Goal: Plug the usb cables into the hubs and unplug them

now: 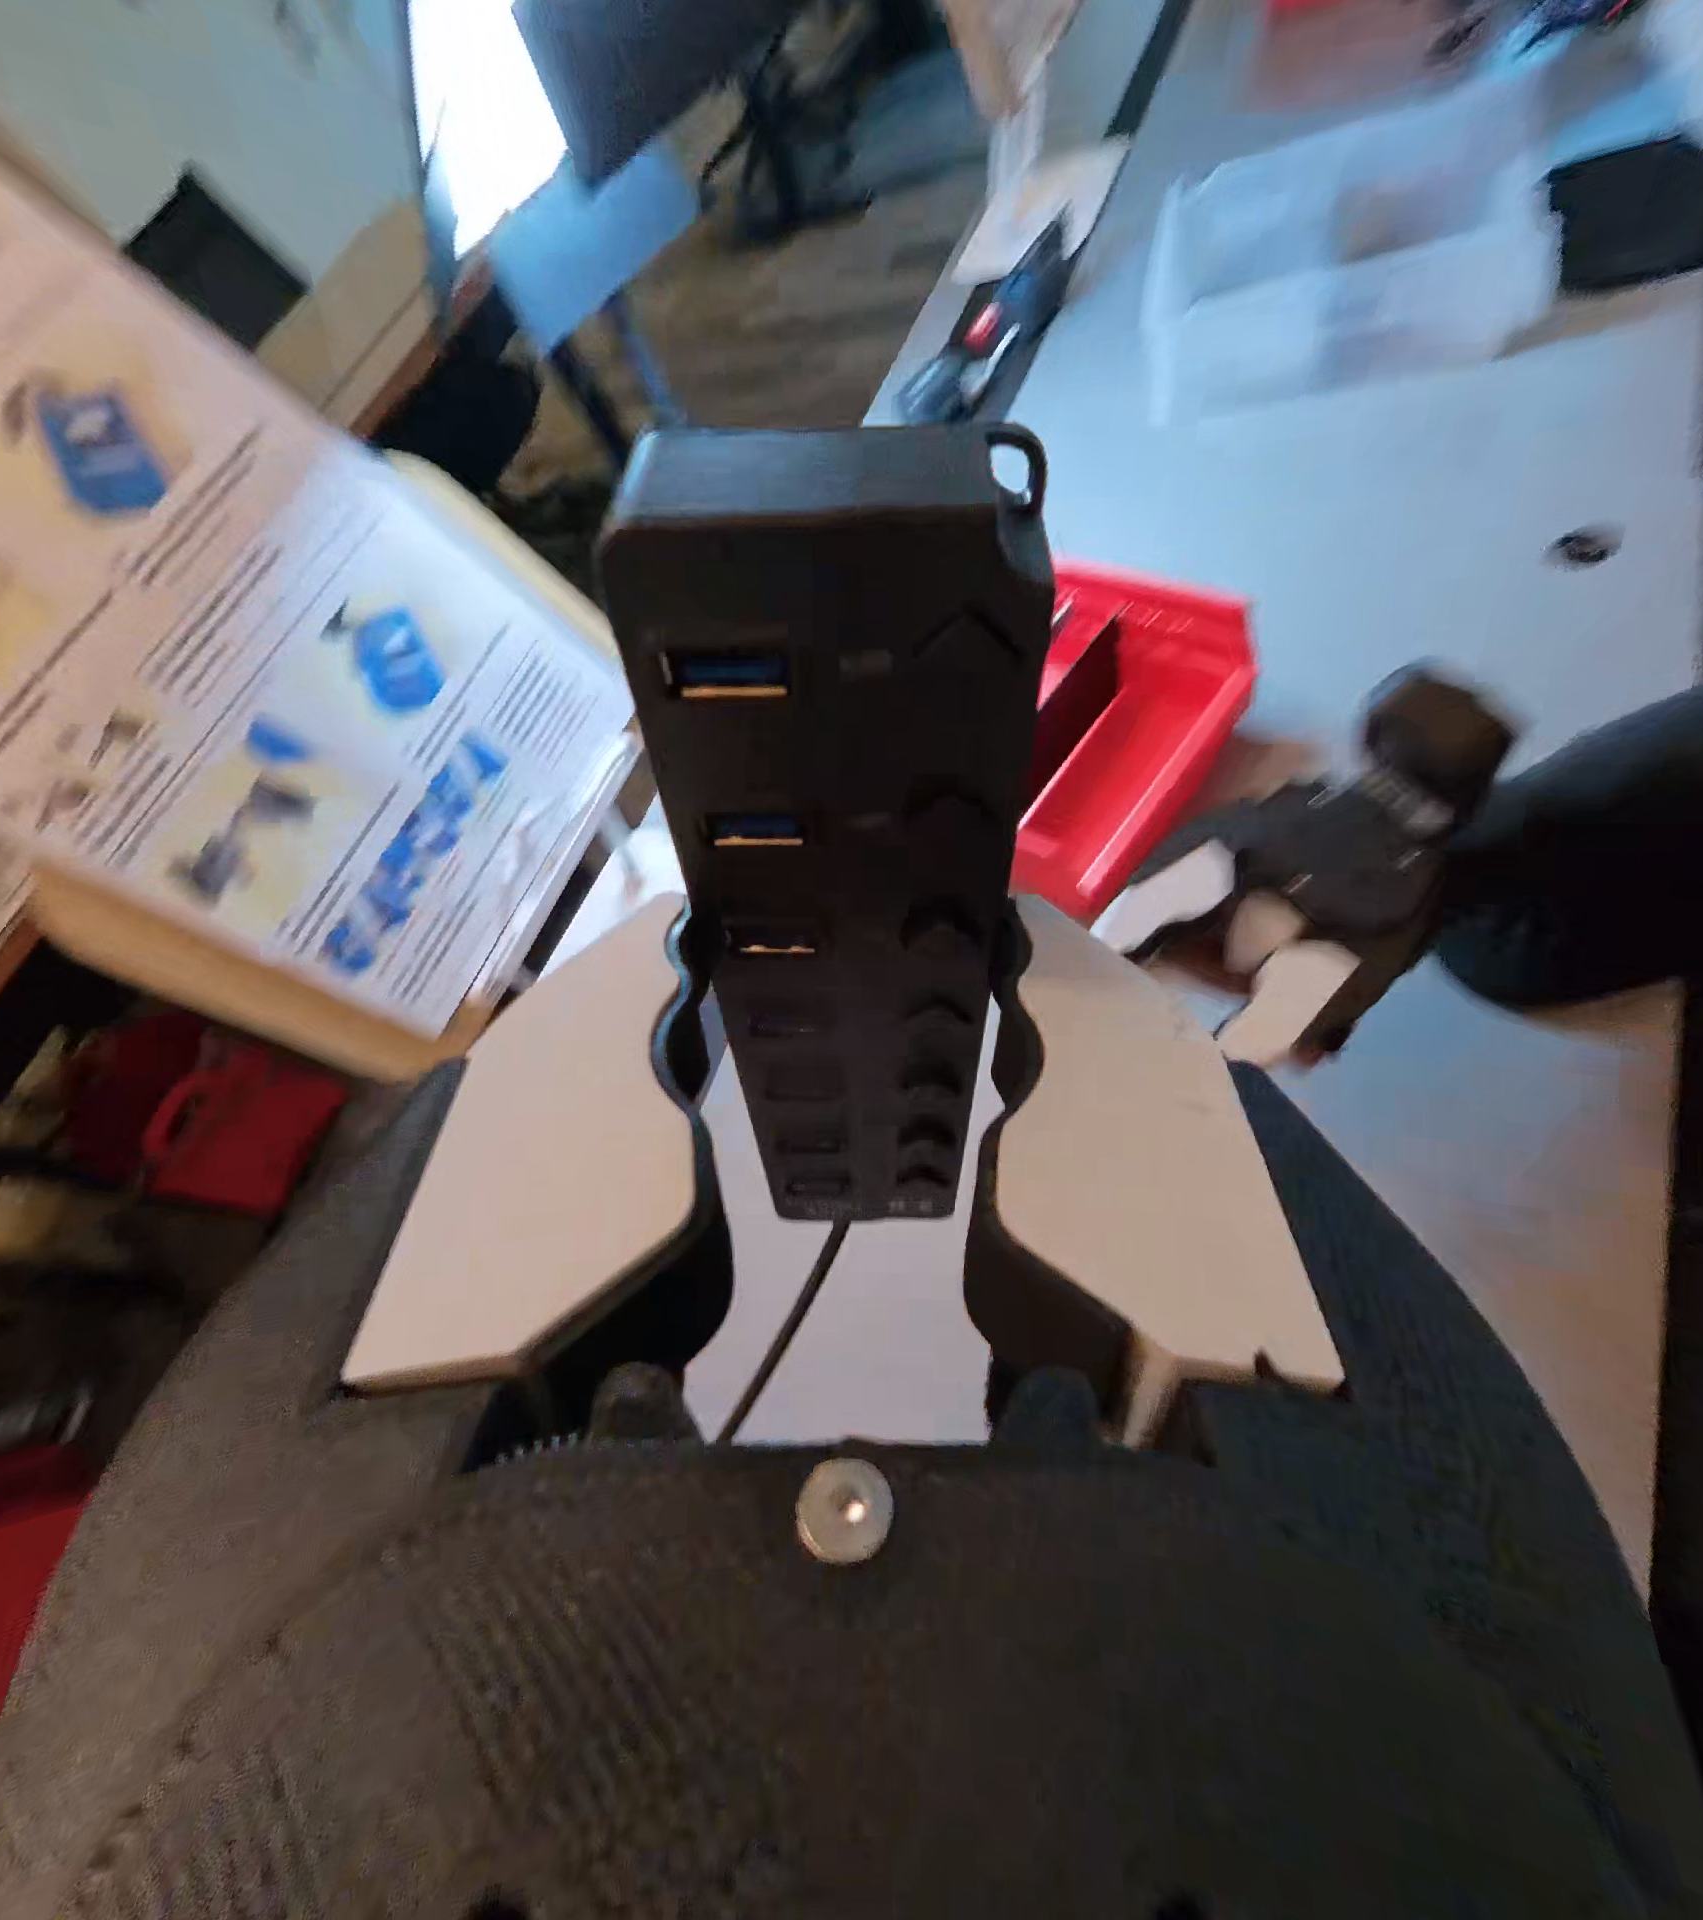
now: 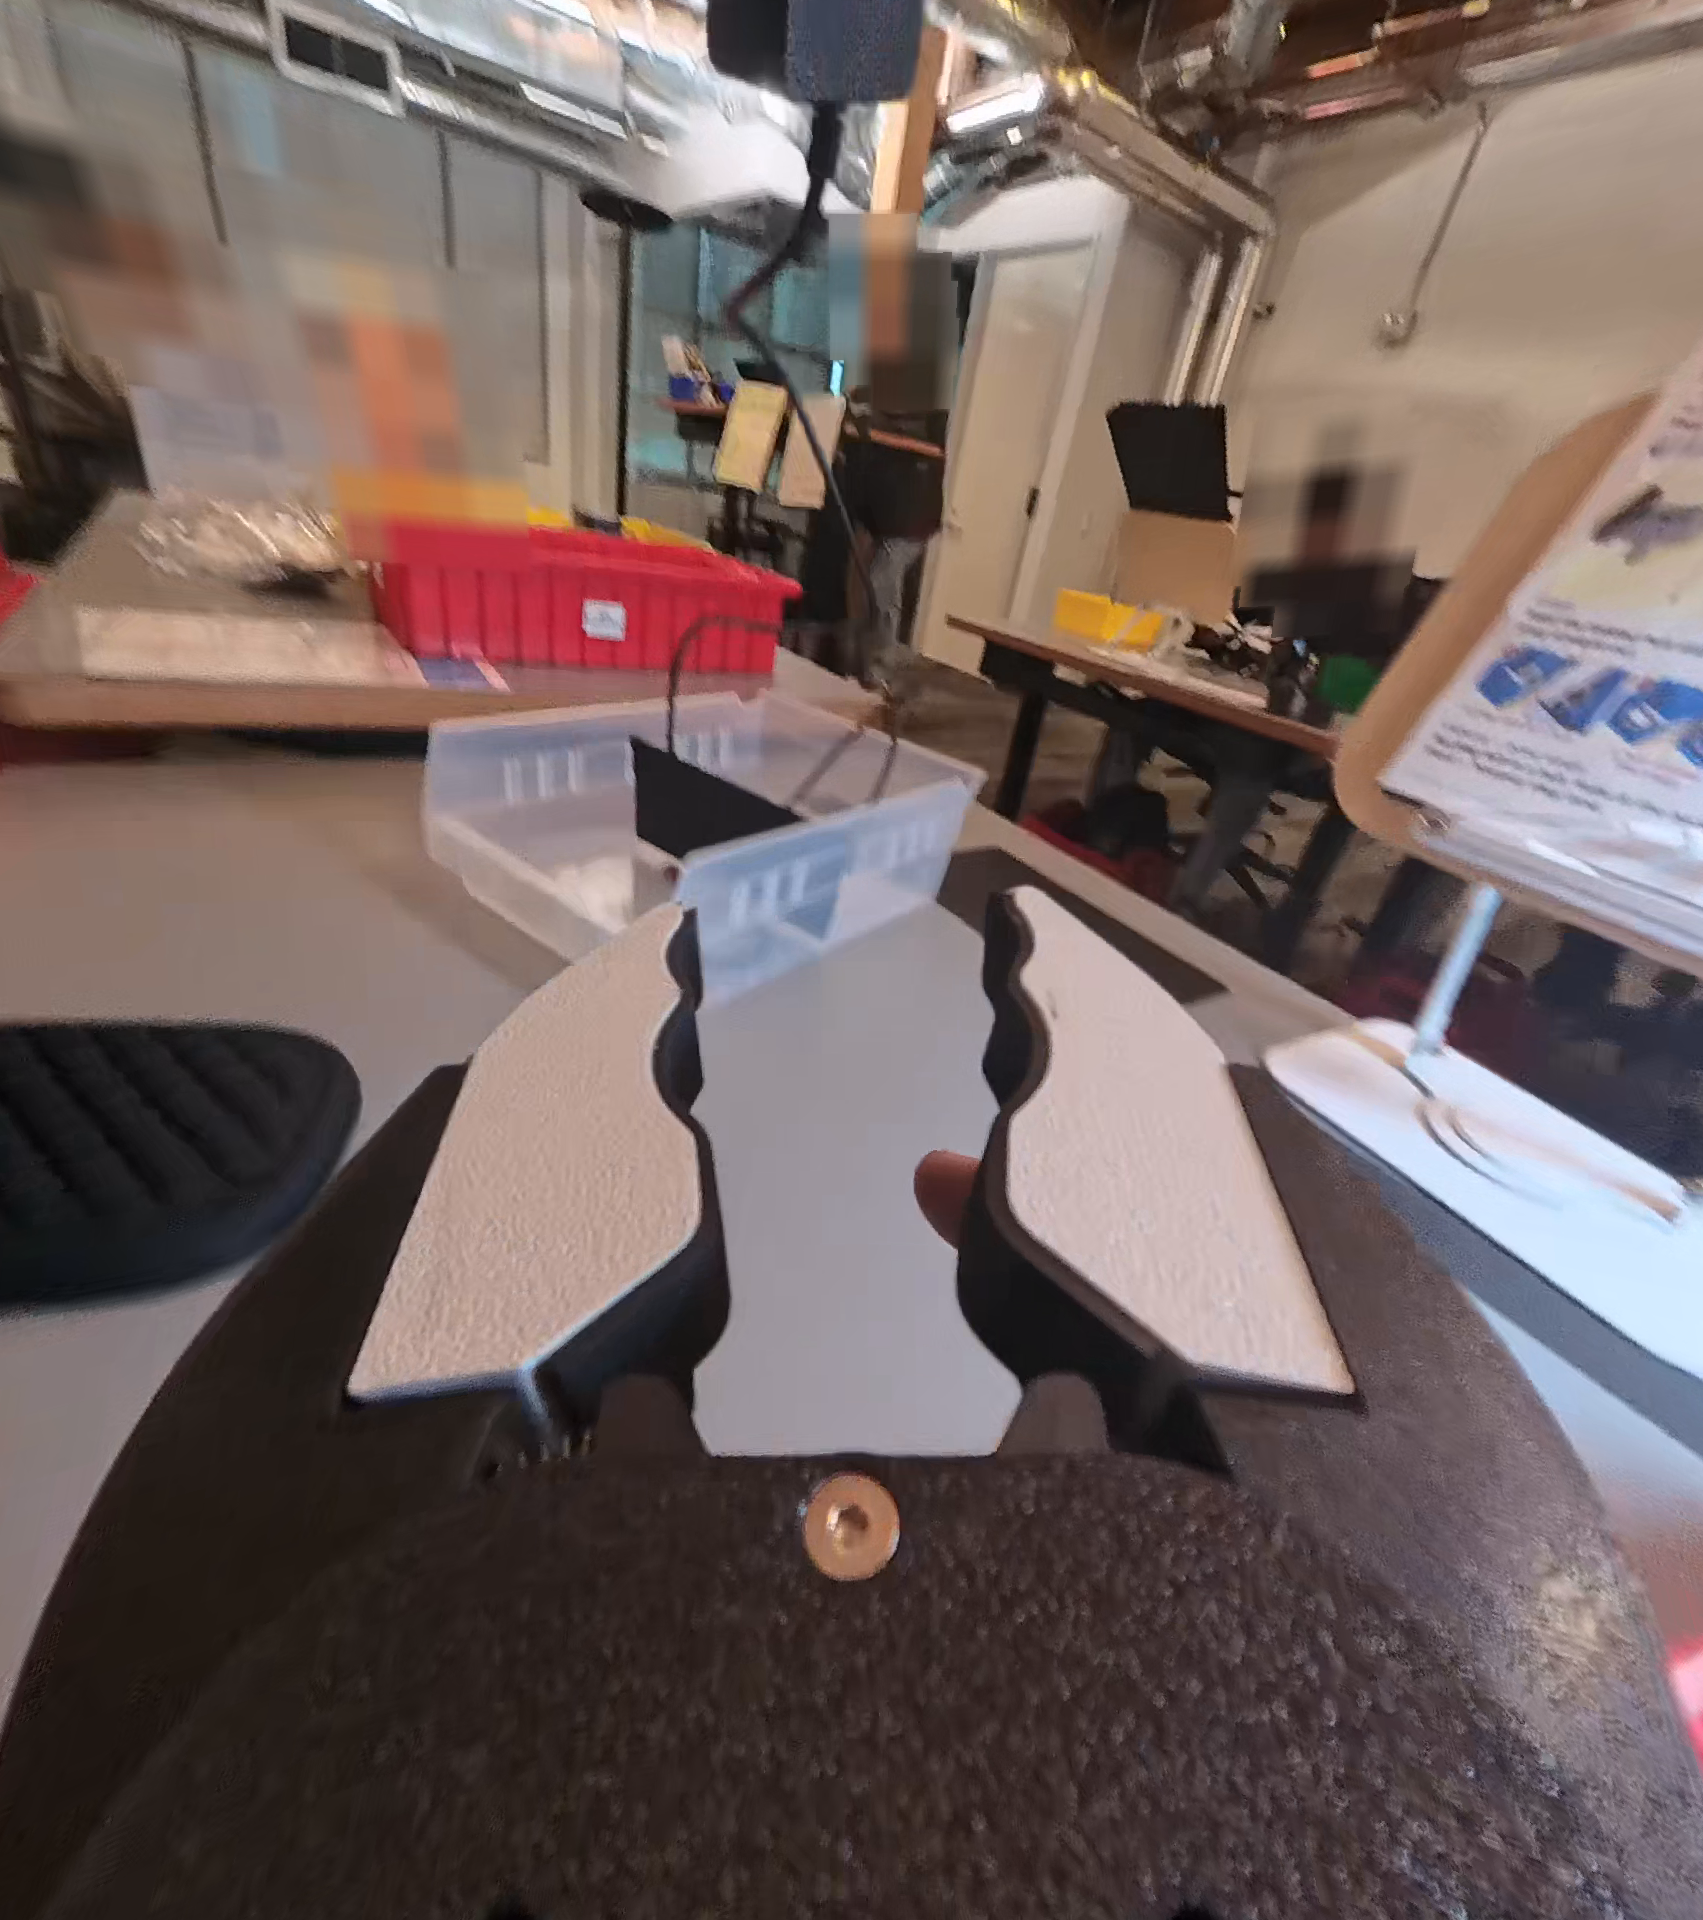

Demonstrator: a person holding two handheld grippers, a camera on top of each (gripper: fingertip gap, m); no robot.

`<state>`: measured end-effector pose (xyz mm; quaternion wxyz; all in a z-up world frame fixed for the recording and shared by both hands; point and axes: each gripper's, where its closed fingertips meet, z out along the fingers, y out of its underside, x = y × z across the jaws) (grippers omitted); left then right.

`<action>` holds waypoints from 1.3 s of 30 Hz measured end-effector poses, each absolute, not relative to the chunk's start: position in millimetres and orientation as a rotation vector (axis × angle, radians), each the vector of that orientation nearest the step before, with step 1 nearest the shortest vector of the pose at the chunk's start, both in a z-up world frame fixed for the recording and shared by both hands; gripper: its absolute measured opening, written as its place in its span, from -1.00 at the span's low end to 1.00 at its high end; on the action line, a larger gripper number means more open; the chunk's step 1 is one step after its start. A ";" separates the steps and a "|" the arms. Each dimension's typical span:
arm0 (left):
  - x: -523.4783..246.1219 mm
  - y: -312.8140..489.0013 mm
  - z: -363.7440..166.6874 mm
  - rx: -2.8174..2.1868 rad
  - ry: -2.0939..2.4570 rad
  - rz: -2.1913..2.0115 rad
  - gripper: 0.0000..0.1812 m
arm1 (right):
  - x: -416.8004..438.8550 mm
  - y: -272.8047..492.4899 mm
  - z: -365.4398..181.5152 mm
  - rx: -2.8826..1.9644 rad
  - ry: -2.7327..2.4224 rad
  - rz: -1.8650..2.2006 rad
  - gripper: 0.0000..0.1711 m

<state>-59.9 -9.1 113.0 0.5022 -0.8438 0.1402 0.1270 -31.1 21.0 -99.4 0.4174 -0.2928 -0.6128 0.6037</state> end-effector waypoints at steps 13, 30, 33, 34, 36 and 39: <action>62.2 40.5 218.8 -1.593 0.473 -0.031 -0.41 | -229.4 -66.3 -59.1 -0.804 -1.446 1.544 0.11; -8.2 -15.1 216.1 -1.487 0.262 0.058 -0.41 | -77.8 -89.4 -50.1 -0.473 -1.634 2.126 -0.67; -23.6 -2.2 166.3 -1.655 0.255 0.158 -0.42 | -65.5 -39.4 -59.6 -0.585 -1.472 1.854 -0.41; -28.9 3.1 145.9 -1.722 0.254 0.186 -0.41 | -58.1 -25.9 -64.2 -0.608 -1.445 1.787 -0.37; -38.4 13.3 100.8 -1.863 0.250 0.216 -0.41 | -41.7 -6.2 -74.8 -0.651 -1.426 1.705 -0.30; -49.2 26.0 22.9 -2.083 0.283 0.280 -0.42 | -18.4 14.1 -85.8 -0.717 -1.402 1.687 -0.22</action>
